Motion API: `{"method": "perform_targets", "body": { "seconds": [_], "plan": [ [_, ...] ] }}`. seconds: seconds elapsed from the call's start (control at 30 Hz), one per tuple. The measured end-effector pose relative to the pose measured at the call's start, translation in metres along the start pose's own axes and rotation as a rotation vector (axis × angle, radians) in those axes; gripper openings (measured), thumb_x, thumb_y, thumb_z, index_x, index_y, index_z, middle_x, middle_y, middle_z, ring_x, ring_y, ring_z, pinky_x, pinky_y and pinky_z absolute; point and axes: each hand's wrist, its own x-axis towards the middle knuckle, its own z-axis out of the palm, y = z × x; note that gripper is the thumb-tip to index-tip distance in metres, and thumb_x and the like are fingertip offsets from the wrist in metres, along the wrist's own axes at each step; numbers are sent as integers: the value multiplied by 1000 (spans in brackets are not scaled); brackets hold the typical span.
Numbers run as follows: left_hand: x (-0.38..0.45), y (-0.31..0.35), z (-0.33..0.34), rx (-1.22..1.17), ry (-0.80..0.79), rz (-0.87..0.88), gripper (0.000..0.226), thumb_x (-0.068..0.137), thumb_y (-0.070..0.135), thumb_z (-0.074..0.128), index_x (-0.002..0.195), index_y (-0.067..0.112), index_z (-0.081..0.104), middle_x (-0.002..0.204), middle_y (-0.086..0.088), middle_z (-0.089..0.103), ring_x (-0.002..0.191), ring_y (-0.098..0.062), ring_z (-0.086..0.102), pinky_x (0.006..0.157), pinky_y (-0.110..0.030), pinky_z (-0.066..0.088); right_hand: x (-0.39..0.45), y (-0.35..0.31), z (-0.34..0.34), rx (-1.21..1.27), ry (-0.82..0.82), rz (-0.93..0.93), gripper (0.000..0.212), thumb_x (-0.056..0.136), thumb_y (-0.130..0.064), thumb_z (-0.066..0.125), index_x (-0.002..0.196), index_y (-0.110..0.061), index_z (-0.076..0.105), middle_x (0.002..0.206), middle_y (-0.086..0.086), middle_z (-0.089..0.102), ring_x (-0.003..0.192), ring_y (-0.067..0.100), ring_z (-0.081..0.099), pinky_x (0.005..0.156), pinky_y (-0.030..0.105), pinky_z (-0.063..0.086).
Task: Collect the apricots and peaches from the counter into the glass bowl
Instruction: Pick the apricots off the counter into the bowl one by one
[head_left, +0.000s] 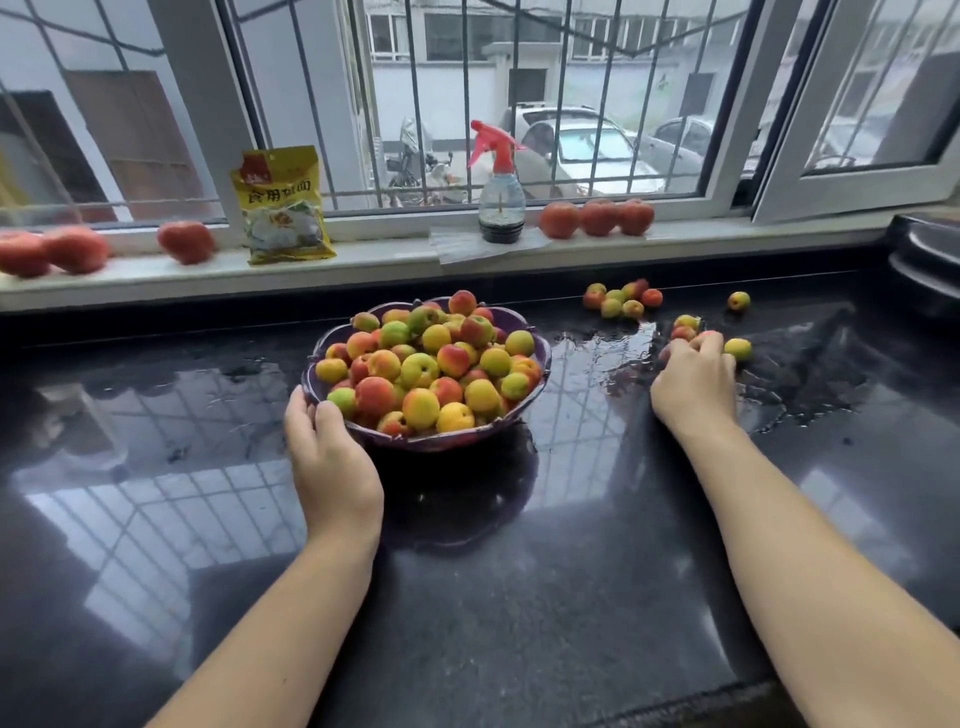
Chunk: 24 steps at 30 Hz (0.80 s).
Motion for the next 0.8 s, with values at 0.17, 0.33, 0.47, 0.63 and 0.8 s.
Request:
{"method": "perform_targets", "body": {
  "seconds": [0.17, 0.33, 0.47, 0.63, 0.8],
  "plan": [
    [2, 2, -1, 2, -5, -9, 52, 110, 36, 35, 162, 29, 38, 154, 4, 51, 139, -16, 50, 119, -46, 44, -18, -39, -32, 388, -48, -143, 22, 93, -17, 67, 114, -14, 60, 118, 12, 59, 106, 33, 59, 89, 38, 46],
    [3, 3, -2, 20, -38, -20, 49, 113, 38, 31, 161, 32, 36, 152, 4, 52, 134, -17, 53, 112, -45, 51, -61, -114, -83, 836, -376, -473, 20, 96, -30, 67, 114, -20, 66, 102, -4, 72, 98, 14, 68, 84, 28, 55],
    [3, 4, -4, 15, -46, -25, 49, 112, 39, 33, 160, 33, 37, 151, 5, 52, 135, -17, 53, 113, -46, 51, -76, -136, -69, 743, -380, -572, 17, 93, -32, 70, 110, -28, 69, 106, -10, 70, 101, 9, 65, 85, 29, 55],
    [4, 2, -4, 10, -39, -1, 49, 109, 39, 34, 157, 32, 41, 146, 6, 56, 132, -14, 55, 112, -45, 52, -76, -124, -45, 879, -278, -456, 22, 93, -35, 66, 114, -30, 70, 114, -10, 66, 113, 12, 60, 98, 34, 50],
    [3, 2, -4, 10, -40, -4, 46, 112, 36, 33, 157, 32, 40, 146, 7, 55, 129, -12, 55, 109, -41, 53, -70, -106, -41, 1035, -64, -144, 19, 100, -27, 58, 93, -16, 72, 87, -6, 71, 83, 6, 64, 75, 23, 49]
  ]
}}
